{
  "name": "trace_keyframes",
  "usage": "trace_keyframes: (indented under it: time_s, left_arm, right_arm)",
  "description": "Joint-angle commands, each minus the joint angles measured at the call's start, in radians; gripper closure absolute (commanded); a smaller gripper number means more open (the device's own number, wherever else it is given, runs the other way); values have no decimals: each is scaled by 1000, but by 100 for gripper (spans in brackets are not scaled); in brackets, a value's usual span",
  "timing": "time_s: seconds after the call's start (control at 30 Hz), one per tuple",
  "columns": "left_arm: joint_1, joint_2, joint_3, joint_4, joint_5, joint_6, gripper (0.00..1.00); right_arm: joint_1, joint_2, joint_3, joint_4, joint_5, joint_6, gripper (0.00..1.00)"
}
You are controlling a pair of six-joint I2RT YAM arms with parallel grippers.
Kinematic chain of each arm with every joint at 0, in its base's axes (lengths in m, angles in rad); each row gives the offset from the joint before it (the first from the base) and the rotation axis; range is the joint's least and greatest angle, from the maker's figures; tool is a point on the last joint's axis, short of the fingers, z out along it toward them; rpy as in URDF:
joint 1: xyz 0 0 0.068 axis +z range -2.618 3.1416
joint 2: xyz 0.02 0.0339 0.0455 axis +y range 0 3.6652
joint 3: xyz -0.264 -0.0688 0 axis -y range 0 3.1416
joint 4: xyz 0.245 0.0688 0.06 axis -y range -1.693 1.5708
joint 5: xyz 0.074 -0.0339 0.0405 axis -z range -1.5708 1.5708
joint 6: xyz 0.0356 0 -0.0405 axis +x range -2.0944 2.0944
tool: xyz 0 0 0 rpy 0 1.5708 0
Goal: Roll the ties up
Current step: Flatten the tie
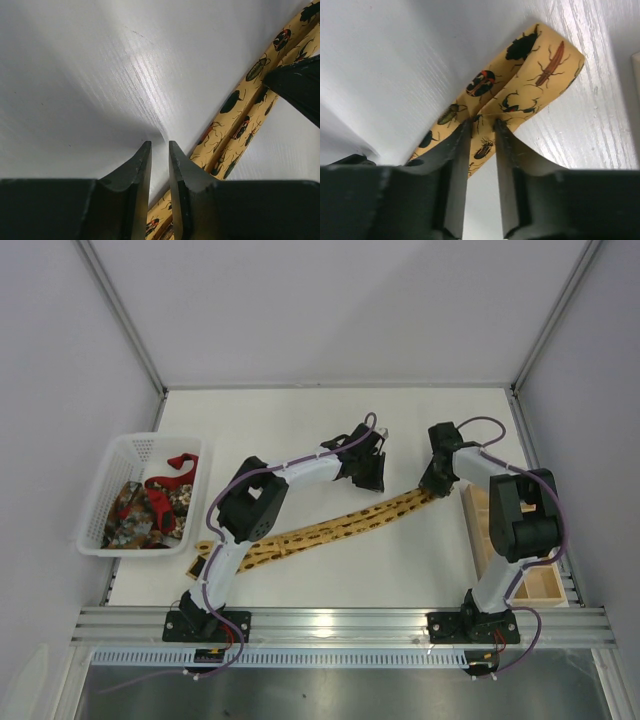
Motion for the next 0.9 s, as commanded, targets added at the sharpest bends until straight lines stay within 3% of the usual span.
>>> trace_keyframes:
  time_s: [0.0,0.2,0.23,0.53,0.87]
  left_arm:
    - [-7,-52,-2,7,3,13,75]
    - [-7,-47,4,-2,-1,19,75]
    - [-5,-47,4,-3,-6,19,75]
    - [-5,-46,17,-25,18,38,78]
    - [-5,-47,20,-34,38,41,82]
  right_arm:
    - [20,15,30,-29,46,23,71]
    - [29,-1,52,-48,73,23,99]
    - [29,-1,59,-55,78,25,100]
    - [44,-33,153,-130,60,5,95]
    - [38,99,245,-118,52,-28,93]
